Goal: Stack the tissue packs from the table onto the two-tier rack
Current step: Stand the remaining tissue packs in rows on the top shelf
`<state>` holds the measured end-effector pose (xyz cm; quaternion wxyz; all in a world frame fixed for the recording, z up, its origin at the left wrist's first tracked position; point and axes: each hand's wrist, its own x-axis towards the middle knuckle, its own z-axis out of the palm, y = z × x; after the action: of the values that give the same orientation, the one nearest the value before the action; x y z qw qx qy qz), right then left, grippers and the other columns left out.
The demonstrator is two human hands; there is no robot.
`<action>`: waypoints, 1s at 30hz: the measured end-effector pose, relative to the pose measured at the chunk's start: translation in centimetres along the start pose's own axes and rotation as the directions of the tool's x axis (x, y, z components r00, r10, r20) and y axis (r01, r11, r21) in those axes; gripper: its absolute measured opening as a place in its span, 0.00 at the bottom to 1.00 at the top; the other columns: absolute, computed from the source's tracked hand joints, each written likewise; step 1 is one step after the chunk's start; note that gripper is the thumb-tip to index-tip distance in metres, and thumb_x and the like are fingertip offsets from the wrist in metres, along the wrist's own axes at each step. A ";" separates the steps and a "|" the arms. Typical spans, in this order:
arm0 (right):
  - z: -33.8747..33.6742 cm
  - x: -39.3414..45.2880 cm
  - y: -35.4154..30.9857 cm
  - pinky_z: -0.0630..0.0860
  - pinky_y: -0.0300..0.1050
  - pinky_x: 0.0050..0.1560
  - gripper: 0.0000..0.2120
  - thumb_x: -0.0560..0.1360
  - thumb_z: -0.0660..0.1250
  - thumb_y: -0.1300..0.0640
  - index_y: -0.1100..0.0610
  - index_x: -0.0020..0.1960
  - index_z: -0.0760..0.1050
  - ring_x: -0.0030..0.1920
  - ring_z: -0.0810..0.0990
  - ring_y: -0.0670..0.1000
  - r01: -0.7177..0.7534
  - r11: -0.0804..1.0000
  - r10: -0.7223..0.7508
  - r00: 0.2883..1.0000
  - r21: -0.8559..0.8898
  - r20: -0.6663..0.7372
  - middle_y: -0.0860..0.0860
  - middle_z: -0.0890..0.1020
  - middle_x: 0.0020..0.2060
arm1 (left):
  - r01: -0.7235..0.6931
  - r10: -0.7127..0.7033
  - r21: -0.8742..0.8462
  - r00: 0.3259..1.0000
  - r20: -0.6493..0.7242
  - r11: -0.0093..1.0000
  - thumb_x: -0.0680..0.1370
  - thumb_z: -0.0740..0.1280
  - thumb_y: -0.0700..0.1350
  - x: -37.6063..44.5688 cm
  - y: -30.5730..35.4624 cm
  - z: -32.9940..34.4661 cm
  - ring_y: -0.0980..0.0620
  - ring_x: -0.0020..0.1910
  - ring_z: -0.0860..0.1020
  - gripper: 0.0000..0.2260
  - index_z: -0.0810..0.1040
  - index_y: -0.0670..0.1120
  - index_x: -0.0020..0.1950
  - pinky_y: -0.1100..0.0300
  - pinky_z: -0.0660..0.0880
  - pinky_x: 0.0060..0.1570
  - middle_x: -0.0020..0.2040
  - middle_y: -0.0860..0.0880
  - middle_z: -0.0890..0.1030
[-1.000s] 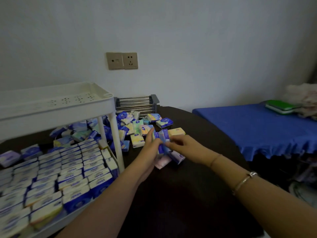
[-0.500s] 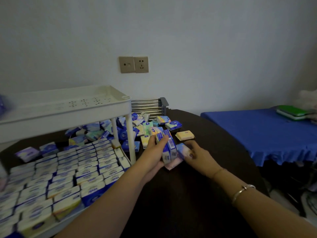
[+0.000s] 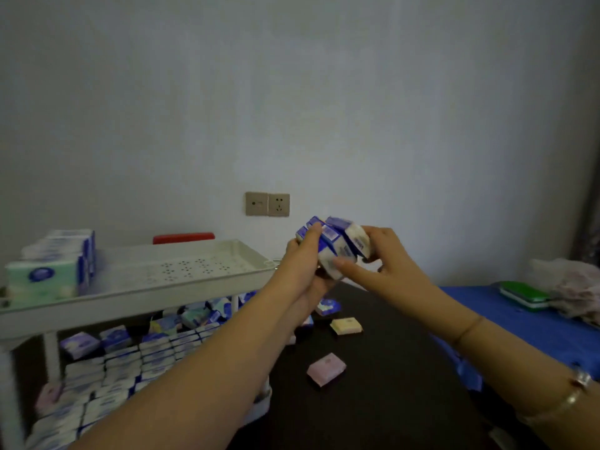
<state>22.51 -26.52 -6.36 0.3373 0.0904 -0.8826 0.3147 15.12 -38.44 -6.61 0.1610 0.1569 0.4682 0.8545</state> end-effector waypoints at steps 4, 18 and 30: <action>1.1 2.7 -3.9 0.61 0.28 0.47 0.36 0.59 0.61 0.31 0.49 0.62 0.67 0.52 0.67 0.46 0.182 0.940 -0.214 0.973 -0.288 -0.085 0.46 0.70 0.52 | -0.079 0.076 0.133 0.997 0.028 0.988 0.82 0.57 0.53 -2.1 5.6 -0.4 0.39 0.50 0.80 0.18 0.76 0.40 0.61 0.49 0.77 0.45 0.55 0.35 0.81; 17.1 13.7 -14.5 0.70 0.30 0.29 0.21 0.73 0.69 0.60 0.53 0.60 0.61 0.40 0.73 0.43 -0.165 0.938 0.040 0.924 0.304 0.380 0.49 0.74 0.45 | -0.019 0.422 0.779 0.848 -0.319 0.627 0.81 0.58 0.55 -8.8 22.7 -18.9 0.44 0.59 0.77 0.20 0.68 0.43 0.67 0.49 0.69 0.66 0.65 0.42 0.73; 29.3 17.0 -14.3 0.75 0.38 0.48 0.33 0.72 0.70 0.60 0.55 0.72 0.58 0.52 0.77 0.49 -0.174 0.952 -0.006 0.811 0.251 0.586 0.51 0.75 0.54 | 0.051 0.258 0.477 0.787 -0.560 0.878 0.79 0.62 0.45 -4.1 20.3 -27.4 0.46 0.44 0.77 0.14 0.70 0.38 0.61 0.56 0.74 0.49 0.47 0.42 0.77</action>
<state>-0.83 -54.89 -5.04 0.0209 0.1913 -0.8898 0.4139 4.77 -71.06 -3.85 -0.0893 -0.0658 0.6766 0.7279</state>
